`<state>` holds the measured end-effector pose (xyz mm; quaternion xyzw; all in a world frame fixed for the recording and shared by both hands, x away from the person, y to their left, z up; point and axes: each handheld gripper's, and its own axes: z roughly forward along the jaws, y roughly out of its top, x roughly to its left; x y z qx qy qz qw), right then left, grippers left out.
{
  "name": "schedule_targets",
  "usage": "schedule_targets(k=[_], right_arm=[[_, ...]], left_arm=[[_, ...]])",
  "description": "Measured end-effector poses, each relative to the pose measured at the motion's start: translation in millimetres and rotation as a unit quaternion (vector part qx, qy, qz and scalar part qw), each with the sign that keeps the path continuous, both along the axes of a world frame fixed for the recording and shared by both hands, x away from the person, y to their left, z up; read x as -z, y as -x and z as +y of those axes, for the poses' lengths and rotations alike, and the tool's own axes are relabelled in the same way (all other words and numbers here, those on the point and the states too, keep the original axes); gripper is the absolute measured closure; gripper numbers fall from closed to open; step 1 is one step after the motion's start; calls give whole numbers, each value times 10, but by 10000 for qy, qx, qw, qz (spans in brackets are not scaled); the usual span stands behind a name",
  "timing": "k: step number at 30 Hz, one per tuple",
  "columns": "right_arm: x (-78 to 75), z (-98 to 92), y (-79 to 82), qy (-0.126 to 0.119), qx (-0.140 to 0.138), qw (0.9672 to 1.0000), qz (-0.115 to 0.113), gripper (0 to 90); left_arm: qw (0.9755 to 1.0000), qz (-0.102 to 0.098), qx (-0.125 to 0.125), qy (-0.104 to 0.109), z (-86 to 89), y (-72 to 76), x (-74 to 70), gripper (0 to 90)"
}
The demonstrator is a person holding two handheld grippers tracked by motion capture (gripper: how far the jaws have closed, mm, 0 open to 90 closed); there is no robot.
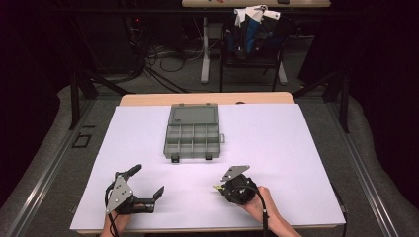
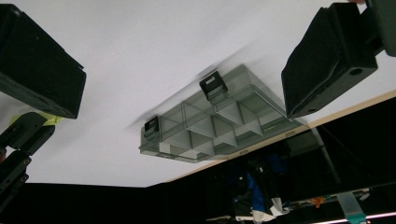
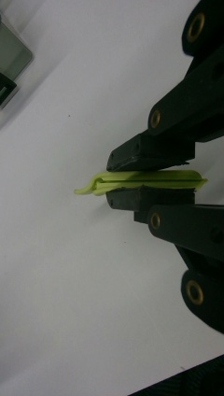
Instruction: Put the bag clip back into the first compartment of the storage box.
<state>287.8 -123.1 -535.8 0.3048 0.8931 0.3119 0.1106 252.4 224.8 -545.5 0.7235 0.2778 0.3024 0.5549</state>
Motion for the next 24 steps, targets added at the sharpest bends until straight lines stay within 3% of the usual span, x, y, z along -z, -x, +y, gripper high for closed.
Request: schedule_targets(k=[24], right_arm=[[-57, -97, -54, -80, 68, 9996, -252, 803]], left_arm=[[10000, 25, 3, -22, -8, -1, 3, 0]])
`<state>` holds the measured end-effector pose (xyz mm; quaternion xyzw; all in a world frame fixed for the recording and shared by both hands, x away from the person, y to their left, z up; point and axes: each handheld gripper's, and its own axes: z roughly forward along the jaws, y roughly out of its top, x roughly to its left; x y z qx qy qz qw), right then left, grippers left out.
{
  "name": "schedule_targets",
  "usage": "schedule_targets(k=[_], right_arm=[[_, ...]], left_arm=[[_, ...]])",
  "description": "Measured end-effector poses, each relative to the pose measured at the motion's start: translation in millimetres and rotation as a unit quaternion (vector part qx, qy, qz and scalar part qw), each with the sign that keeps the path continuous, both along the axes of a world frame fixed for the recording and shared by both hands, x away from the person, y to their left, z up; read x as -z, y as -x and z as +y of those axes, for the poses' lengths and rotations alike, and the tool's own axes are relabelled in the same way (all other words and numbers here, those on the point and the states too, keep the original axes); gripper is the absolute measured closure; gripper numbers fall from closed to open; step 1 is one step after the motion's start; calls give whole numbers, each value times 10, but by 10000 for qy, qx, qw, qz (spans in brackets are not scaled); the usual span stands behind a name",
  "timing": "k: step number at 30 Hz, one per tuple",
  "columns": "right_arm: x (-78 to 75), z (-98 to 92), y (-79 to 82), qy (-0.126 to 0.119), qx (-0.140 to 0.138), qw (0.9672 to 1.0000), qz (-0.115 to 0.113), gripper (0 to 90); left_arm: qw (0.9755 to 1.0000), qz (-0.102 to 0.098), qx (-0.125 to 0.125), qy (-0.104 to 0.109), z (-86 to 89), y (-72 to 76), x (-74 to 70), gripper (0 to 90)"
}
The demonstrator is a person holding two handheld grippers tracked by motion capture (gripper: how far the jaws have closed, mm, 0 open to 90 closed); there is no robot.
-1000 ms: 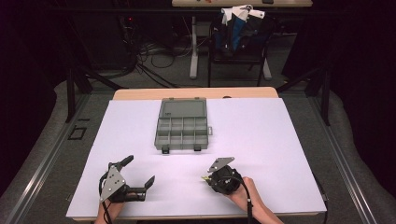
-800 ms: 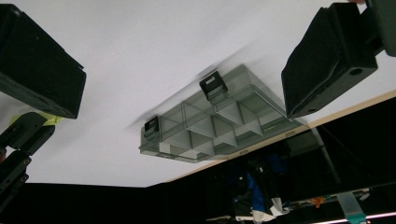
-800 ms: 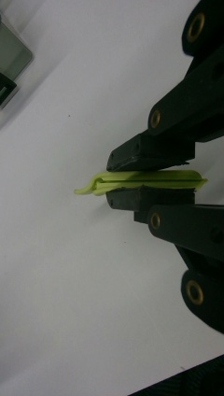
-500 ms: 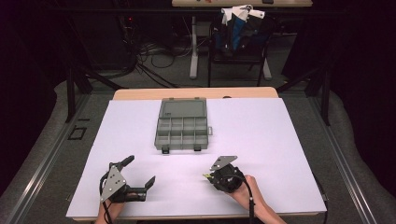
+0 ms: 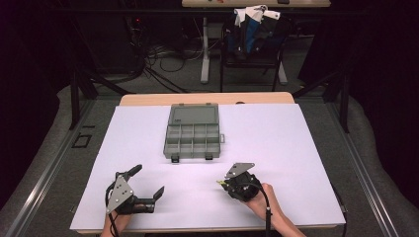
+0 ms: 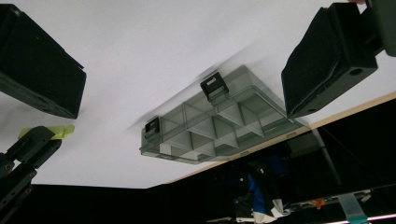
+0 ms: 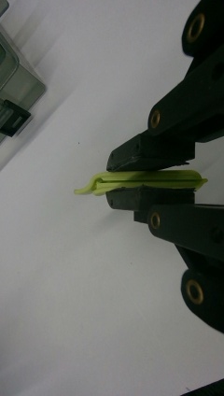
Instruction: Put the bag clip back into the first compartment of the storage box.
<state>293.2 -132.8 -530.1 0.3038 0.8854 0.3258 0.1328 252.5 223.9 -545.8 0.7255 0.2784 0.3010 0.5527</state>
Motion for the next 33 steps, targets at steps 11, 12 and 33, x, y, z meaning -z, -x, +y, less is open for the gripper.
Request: schedule_targets(k=[11, 12, 33], right_arm=[[-65, -50, -38, -78, 89, 9999, -125, 804], [-69, -51, -39, -82, 98, 9998, -148, 804], [-220, 65, -227, -132, -51, 9994, -323, 805]], left_arm=[[10000, 20, -4, 5, -2, -12, 6, 0], [10000, 18, -4, -2, -1, -15, 6, 0], [10000, 24, -28, 22, 14, -9, 5, 0]])
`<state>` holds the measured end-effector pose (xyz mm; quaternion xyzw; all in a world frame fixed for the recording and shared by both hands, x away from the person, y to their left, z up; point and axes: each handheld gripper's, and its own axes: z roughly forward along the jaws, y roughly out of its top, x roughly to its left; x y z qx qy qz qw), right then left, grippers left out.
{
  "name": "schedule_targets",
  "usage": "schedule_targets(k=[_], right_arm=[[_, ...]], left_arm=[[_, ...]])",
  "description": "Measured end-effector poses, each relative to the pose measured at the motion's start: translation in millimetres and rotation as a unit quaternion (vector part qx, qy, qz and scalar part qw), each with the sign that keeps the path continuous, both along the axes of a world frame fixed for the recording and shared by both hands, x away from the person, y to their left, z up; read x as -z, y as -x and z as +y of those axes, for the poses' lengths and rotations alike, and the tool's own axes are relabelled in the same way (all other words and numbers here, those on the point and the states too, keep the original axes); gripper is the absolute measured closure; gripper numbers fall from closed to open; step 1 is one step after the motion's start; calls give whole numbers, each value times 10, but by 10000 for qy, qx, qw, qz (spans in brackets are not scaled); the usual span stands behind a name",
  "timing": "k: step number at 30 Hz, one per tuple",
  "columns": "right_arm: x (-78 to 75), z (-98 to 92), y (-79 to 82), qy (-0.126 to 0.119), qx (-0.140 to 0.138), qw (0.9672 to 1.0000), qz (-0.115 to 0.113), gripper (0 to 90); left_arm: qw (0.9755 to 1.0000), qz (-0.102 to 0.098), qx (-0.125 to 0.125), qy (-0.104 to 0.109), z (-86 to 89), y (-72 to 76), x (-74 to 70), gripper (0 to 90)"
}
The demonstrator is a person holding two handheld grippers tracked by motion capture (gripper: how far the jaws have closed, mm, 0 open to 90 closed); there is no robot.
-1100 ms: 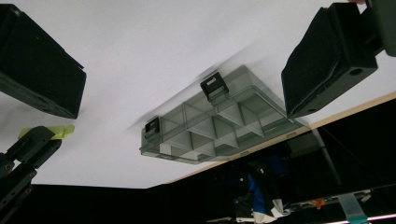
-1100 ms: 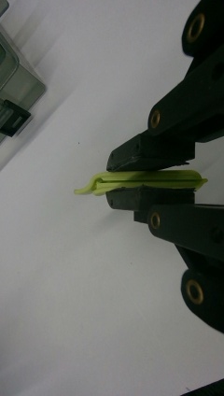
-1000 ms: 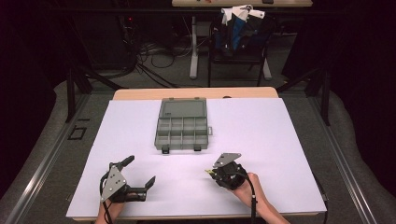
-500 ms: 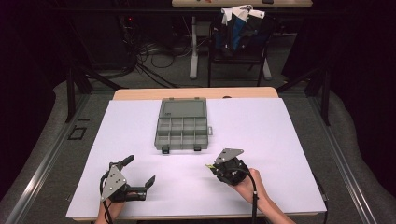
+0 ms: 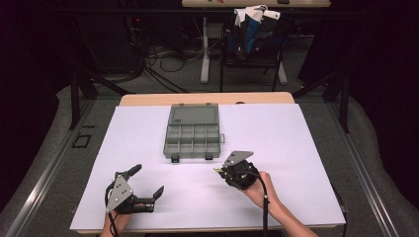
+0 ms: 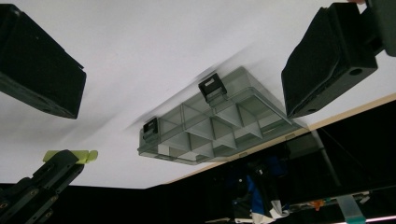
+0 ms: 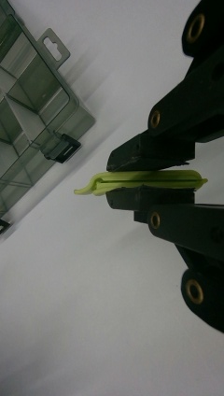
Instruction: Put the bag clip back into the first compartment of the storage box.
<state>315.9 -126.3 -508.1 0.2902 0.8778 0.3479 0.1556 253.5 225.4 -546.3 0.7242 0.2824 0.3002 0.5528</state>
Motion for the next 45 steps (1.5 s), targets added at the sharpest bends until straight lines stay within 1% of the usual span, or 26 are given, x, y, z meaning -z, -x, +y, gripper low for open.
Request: schedule_targets(k=[6, 11, 14, 17, 24, 26, 28, 33, 37, 39, 45], right_arm=[[-33, 33, -42, 11, -35, 10000, -52, 805], [-55, 56, -95, -35, -54, 9999, -78, 805], [-62, 73, -120, -94, -119, 9999, -52, 805], [-68, 96, -143, -91, -156, 9998, -89, 805], [-80, 156, -200, -81, -181, 9998, -63, 804], [-86, 179, -217, -78, -216, 9997, -99, 804], [-91, 205, -236, -83, -232, 9997, -89, 805], [-123, 273, -283, -24, -274, 9996, -116, 804], [-158, 321, -320, -22, -312, 9994, -140, 805], [-166, 344, -343, 29, -359, 9992, -167, 805], [-189, 396, -395, 79, -377, 9991, -191, 805]], left_arm=[[10000, -8, 2, -6, 3, 1, -2, 0], [10000, -5, 6, -1, 0, -2, 0, 0], [10000, -9, 8, -6, 2, 1, -2, 0], [10000, -21, 2, 7, 9, 4, -5, 0], [10000, -27, 19, 24, 6, 8, -6, 0], [10000, -23, 5, 11, 5, 7, -6, 0], [10000, -26, 3, 7, 6, 3, -7, 0], [10000, -28, 14, 22, 5, 7, -6, 0], [10000, -18, 4, 22, 12, 3, -6, 0], [10000, -20, 7, 27, 9, 1, -6, 0], [10000, -7, 13, 21, 4, -2, -3, 0]])
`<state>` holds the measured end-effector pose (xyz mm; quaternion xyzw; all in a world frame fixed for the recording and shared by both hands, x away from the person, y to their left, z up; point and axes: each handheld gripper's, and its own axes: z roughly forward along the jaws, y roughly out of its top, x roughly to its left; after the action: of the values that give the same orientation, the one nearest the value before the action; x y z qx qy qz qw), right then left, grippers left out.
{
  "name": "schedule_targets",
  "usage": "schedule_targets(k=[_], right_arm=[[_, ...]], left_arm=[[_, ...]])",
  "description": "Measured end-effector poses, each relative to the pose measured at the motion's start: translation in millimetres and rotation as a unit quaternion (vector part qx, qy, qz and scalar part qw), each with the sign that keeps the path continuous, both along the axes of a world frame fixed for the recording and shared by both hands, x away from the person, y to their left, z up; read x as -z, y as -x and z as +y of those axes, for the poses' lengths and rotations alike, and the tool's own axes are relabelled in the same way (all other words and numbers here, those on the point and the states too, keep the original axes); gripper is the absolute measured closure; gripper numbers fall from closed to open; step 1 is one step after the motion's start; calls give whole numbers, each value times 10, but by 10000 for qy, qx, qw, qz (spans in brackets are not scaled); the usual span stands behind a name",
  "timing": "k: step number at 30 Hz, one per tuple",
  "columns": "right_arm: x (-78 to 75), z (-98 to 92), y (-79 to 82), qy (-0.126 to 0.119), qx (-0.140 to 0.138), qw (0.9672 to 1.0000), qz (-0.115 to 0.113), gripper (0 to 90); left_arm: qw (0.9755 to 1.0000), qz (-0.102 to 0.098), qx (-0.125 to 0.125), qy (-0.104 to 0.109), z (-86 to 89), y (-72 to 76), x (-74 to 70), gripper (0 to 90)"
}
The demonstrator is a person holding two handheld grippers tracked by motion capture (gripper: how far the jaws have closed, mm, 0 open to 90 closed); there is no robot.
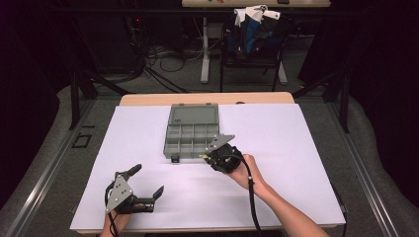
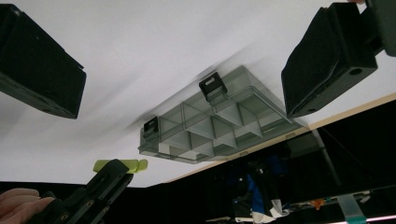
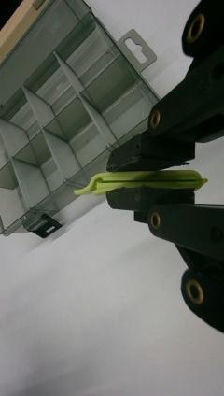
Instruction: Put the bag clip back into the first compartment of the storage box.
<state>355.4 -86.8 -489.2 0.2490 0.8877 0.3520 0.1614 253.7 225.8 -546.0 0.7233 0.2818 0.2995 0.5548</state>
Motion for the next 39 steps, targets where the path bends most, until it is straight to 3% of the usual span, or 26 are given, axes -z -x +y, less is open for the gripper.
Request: schedule_targets(k=[39], right_arm=[[-56, 250, -456, -31, 149, 9999, 68, 805]], left_arm=[[10000, -15, -12, -8, 2, -2, -2, 0]])
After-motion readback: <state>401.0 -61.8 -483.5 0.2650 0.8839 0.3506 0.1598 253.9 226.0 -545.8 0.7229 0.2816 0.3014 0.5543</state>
